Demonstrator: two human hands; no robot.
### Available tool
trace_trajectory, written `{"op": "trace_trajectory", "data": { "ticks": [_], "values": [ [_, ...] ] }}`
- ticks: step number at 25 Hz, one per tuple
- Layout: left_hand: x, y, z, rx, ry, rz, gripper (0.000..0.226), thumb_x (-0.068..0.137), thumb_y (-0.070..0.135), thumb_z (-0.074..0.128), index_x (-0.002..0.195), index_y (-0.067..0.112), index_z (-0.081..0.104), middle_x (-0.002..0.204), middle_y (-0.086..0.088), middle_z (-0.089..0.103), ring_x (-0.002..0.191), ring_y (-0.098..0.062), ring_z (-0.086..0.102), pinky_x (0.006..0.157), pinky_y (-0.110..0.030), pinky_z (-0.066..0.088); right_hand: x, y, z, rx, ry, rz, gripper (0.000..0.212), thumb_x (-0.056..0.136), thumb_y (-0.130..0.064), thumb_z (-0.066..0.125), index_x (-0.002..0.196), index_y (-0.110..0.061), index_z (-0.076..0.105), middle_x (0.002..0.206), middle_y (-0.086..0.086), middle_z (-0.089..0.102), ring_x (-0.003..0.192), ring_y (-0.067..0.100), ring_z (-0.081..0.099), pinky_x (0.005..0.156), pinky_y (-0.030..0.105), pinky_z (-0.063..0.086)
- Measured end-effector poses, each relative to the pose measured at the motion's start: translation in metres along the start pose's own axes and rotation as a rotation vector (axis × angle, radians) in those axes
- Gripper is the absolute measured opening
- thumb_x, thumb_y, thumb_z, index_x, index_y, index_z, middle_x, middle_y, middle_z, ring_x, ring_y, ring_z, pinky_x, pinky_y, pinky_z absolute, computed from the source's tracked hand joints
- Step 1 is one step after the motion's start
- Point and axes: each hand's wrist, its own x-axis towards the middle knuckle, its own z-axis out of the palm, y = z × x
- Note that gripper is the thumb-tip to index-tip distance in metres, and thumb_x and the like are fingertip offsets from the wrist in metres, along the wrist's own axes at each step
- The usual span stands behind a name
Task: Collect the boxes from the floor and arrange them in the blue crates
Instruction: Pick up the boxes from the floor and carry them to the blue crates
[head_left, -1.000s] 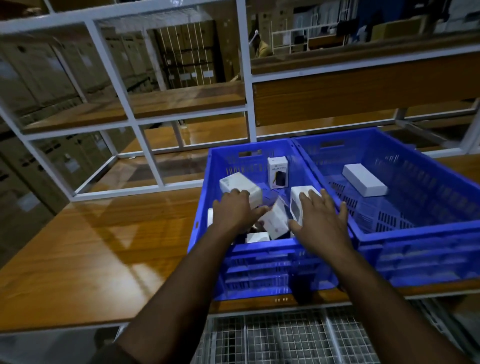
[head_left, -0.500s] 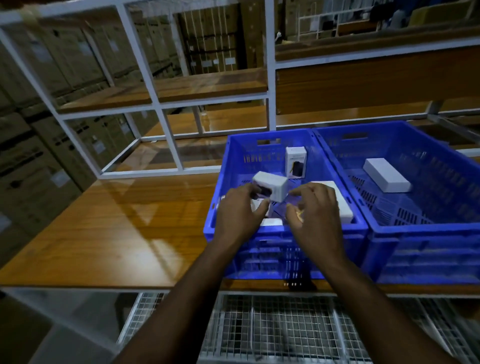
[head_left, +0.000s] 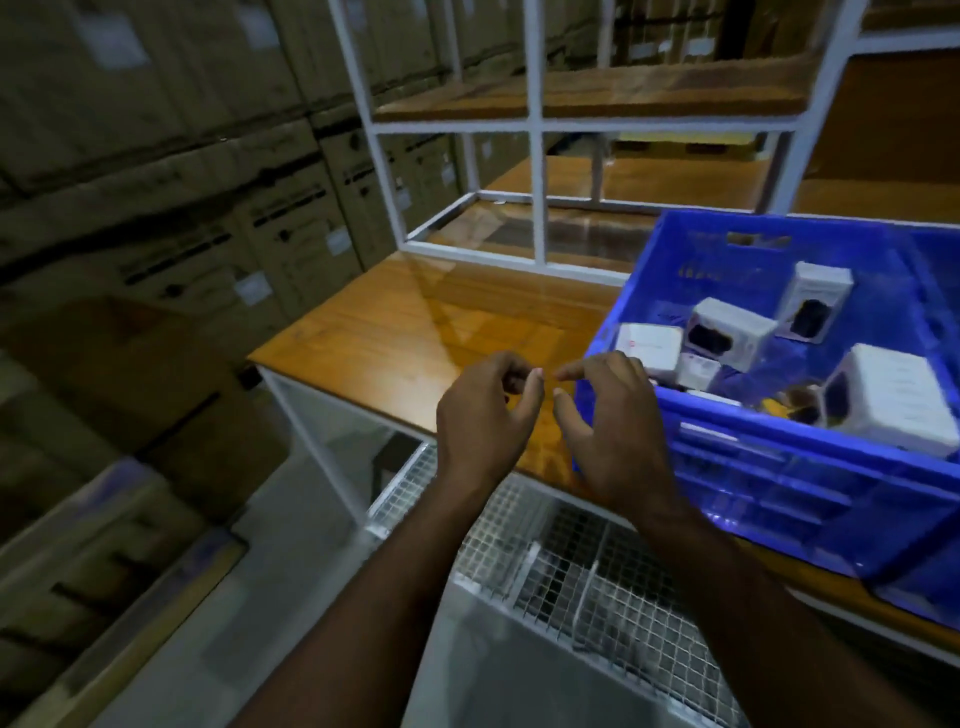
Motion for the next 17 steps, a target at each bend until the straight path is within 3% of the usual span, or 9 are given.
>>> {"op": "trace_trajectory", "data": {
  "ticks": [6,9,17],
  "values": [
    [-0.056,-0.064,-0.088,0.154,0.066,-0.264,0.022,0.097,0.044,0.057,0.087,0.025,0.065,0.076,0.009,0.067,0.068,-0.006,0.062,0.060,-0.035,0.053,-0.033,-0.073,0.069,0.032,-0.308,-0.093,0.028,0.090,-0.026,0.065,0.117,-0.020,0.060,0.113,0.001,0.056,0.112,0.020,0.047,0.091,0.032,0.042],
    [-0.107,-0.095,-0.147,0.212,0.137,-0.399,0.021,0.096,0.042,0.059,0.086,0.024,0.065,0.077,0.007,0.068,0.069,-0.010,0.063,0.062,-0.038,0.054,-0.065,-0.122,0.102,0.071,-0.454,-0.150,0.031,0.090,-0.030,0.064,0.119,-0.021,0.057,0.115,0.000,0.053,0.113,0.019,0.045,0.095,0.035,0.044],
    [-0.338,-0.151,-0.305,0.329,0.317,-0.828,0.021,0.094,0.043,0.059,0.088,0.024,0.066,0.080,0.006,0.069,0.073,-0.012,0.064,0.066,-0.035,0.054,-0.244,-0.296,0.176,0.144,-0.875,-0.332,0.042,0.090,-0.035,0.065,0.128,-0.020,0.055,0.123,0.003,0.057,0.118,0.020,0.050,0.100,0.036,0.045]
  ]
}}
